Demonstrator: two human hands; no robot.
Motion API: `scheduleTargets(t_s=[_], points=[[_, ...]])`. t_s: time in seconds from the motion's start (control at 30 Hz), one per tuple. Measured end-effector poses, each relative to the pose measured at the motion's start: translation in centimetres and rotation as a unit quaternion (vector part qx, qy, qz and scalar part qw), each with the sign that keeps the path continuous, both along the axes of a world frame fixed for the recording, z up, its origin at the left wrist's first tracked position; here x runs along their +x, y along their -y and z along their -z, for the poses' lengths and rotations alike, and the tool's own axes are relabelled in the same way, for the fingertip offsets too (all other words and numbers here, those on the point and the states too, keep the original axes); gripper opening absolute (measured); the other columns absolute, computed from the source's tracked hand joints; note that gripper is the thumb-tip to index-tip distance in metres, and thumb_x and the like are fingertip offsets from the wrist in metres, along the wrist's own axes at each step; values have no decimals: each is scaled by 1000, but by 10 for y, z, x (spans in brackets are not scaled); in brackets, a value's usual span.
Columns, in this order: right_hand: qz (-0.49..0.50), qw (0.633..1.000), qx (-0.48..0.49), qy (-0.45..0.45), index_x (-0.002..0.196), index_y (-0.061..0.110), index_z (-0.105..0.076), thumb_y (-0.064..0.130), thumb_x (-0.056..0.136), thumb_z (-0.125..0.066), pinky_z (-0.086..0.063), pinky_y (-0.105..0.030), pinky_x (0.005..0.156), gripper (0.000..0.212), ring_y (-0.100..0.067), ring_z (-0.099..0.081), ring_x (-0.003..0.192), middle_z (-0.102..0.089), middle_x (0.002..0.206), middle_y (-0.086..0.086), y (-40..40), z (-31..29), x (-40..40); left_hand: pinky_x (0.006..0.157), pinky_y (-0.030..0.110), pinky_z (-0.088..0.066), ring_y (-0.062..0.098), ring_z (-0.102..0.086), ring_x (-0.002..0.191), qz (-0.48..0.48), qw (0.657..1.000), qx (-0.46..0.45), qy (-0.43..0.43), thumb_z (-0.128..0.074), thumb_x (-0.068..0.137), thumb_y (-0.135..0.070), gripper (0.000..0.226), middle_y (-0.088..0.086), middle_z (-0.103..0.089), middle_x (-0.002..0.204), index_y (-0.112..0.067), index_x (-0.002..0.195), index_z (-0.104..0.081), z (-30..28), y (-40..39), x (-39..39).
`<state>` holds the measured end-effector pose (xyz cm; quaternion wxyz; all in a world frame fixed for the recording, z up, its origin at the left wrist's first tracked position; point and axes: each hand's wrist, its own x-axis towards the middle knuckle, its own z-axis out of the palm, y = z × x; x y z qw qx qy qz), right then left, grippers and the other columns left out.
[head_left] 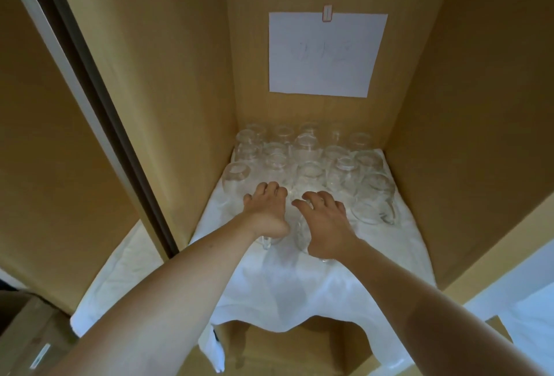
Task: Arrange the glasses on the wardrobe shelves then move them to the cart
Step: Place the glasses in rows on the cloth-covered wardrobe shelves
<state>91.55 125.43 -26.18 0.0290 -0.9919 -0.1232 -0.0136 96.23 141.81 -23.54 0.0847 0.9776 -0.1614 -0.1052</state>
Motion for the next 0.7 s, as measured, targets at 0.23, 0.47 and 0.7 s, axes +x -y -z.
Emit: scheduleTargets(t_s=[0.23, 0.47, 0.7], points=[[109, 985, 129, -46, 156, 29, -25, 45, 72, -83, -37, -46, 110, 103, -33, -27, 144, -25, 158, -8, 3, -11, 3, 115, 37, -36, 25, -7, 151, 54, 988, 28, -142, -84, 71, -12, 115, -1, -13, 159, -18, 160, -11, -26, -16, 13], [242, 936, 244, -71, 144, 13, -38, 48, 55, -96, -44, -29, 83, 112, -30, -57, 119, -51, 129, -10, 2, -10, 10, 87, 22, -50, 24, -44, 139, 31, 991, -105, -82, -68, 81, 9, 88, 5, -36, 157, -19, 156, -33, -24, -36, 18], [253, 917, 305, -50, 146, 9, -32, 33, 57, -99, -49, -34, 90, 115, -30, -56, 124, -55, 135, -10, -4, -10, 22, 101, 40, -50, 28, -49, 131, 13, 998, -65, 23, -67, 83, -2, 65, 12, -50, 143, -7, 143, -45, -8, -29, 20]])
